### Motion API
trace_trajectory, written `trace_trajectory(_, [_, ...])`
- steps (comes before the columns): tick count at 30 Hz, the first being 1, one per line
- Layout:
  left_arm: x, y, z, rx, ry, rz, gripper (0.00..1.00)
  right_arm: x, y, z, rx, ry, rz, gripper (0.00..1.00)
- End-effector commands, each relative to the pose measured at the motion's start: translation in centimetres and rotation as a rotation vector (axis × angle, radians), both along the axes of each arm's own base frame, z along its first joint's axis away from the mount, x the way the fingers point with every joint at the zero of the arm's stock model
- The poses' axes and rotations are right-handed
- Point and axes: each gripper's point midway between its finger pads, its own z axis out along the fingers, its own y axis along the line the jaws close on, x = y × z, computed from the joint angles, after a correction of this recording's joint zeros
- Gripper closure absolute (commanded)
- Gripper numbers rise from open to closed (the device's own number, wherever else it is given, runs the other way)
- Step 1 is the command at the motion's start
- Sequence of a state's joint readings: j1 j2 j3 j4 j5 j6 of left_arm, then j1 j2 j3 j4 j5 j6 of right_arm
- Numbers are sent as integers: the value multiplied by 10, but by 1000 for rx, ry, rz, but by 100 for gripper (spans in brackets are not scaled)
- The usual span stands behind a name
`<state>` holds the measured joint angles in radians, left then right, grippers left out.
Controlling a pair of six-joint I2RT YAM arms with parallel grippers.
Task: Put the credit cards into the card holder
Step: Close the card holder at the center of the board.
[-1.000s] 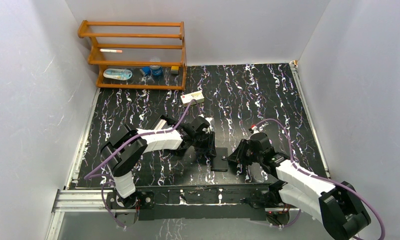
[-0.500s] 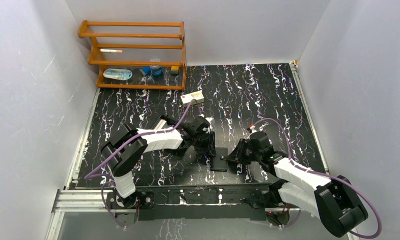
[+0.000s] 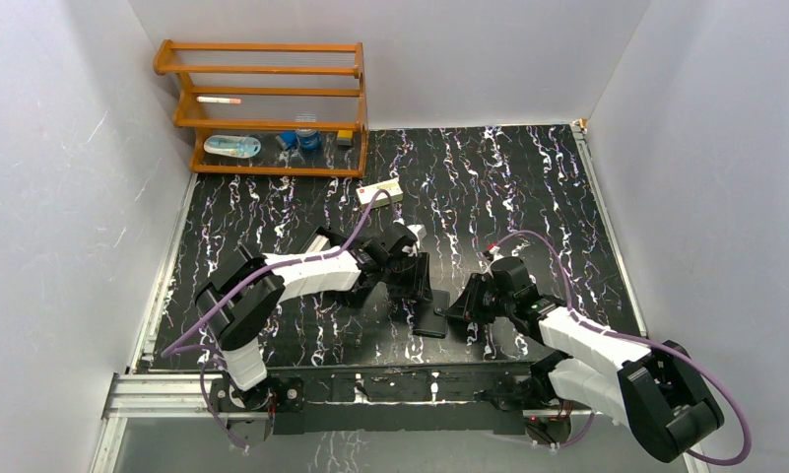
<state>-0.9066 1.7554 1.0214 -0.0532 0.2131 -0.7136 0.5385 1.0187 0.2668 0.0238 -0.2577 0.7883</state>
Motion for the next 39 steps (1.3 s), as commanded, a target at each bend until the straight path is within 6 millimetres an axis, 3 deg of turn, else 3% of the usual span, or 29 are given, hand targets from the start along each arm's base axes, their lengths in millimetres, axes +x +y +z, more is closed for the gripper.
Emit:
trace_trajectory(1, [-5,-18,40,-89,-29,-37,58,-1,1,3,-25,1,39,73])
trace_trajectory(8, [-11,-23,37,-72,-32,-68,57,-1,2,3,-24,7,44,73])
trace_trajectory(20, [-20,-21,13,-10,-3,-124,57,0,4,3,-19,17,46,73])
trace_trajectory(33, [-24,-15,-12,98,-2,-174,64,0,4,4,-17,23,36,73])
trace_trajectory(39, [-25,-17,-5,103,-25,-188,61,2,5,6,-16,25,34,73])
